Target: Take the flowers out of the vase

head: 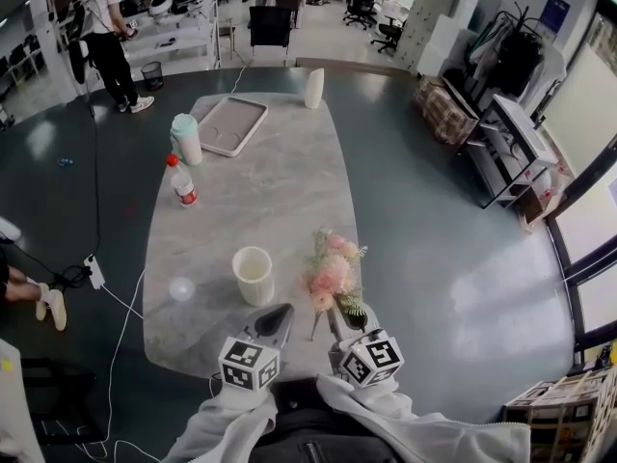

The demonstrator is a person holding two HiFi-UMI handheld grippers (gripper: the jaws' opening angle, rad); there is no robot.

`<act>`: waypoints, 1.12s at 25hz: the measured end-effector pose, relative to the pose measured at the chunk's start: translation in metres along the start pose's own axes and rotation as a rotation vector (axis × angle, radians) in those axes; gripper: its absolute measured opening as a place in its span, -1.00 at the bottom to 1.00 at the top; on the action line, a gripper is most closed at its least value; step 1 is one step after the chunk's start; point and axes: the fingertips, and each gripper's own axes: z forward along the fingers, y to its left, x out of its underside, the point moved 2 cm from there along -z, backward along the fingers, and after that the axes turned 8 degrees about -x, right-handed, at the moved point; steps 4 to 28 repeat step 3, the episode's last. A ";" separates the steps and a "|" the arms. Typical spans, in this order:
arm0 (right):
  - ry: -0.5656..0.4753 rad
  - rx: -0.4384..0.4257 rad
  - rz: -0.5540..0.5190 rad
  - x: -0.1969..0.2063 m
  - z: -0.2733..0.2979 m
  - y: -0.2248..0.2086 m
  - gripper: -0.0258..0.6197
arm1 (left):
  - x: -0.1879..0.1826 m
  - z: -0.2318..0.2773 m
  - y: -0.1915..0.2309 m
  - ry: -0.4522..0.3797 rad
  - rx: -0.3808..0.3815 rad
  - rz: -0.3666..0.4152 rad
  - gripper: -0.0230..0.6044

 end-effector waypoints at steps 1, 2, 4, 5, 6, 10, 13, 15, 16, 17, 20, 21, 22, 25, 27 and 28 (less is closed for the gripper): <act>0.001 0.000 -0.001 0.000 0.000 0.000 -0.73 | 0.000 0.000 0.000 0.001 0.001 0.000 -0.92; 0.002 0.001 -0.001 0.000 0.000 0.000 -0.74 | 0.000 0.000 0.000 0.001 0.002 0.000 -0.92; 0.003 0.002 -0.002 -0.001 0.000 0.000 -0.73 | 0.000 -0.001 -0.001 0.002 0.003 0.000 -0.92; 0.003 0.002 -0.002 -0.001 0.000 0.000 -0.73 | 0.000 -0.001 -0.001 0.002 0.003 0.000 -0.92; 0.003 0.002 -0.002 -0.001 0.000 0.000 -0.73 | 0.000 -0.001 -0.001 0.002 0.003 0.000 -0.92; 0.003 0.002 -0.002 -0.001 0.000 0.000 -0.73 | 0.000 -0.001 -0.001 0.002 0.003 0.000 -0.92; 0.003 0.002 -0.002 -0.001 0.000 0.000 -0.73 | 0.000 -0.001 -0.001 0.002 0.003 0.000 -0.92; 0.003 0.002 -0.002 -0.001 0.000 0.000 -0.73 | 0.000 -0.001 -0.001 0.002 0.003 0.000 -0.92; 0.003 0.002 -0.002 -0.001 0.000 0.000 -0.73 | 0.000 -0.001 -0.001 0.002 0.003 0.000 -0.92; 0.003 0.002 -0.002 -0.001 0.000 0.000 -0.73 | 0.000 -0.001 -0.001 0.002 0.003 0.000 -0.92; 0.003 0.002 -0.002 -0.001 0.000 0.000 -0.73 | 0.000 -0.001 -0.001 0.002 0.003 0.000 -0.92; 0.003 0.002 -0.002 -0.001 0.000 0.000 -0.73 | 0.000 -0.001 -0.001 0.002 0.003 0.000 -0.92; 0.003 0.002 -0.002 -0.001 0.000 0.000 -0.73 | 0.000 -0.001 -0.001 0.002 0.003 0.000 -0.92; 0.003 0.002 -0.002 -0.001 0.000 0.000 -0.73 | 0.000 -0.001 -0.001 0.002 0.003 0.000 -0.92; 0.003 0.002 -0.002 -0.001 0.000 0.000 -0.73 | 0.000 -0.001 -0.001 0.002 0.003 0.000 -0.92; 0.003 0.002 -0.002 -0.001 0.000 0.000 -0.73 | 0.000 -0.001 -0.001 0.002 0.003 0.000 -0.92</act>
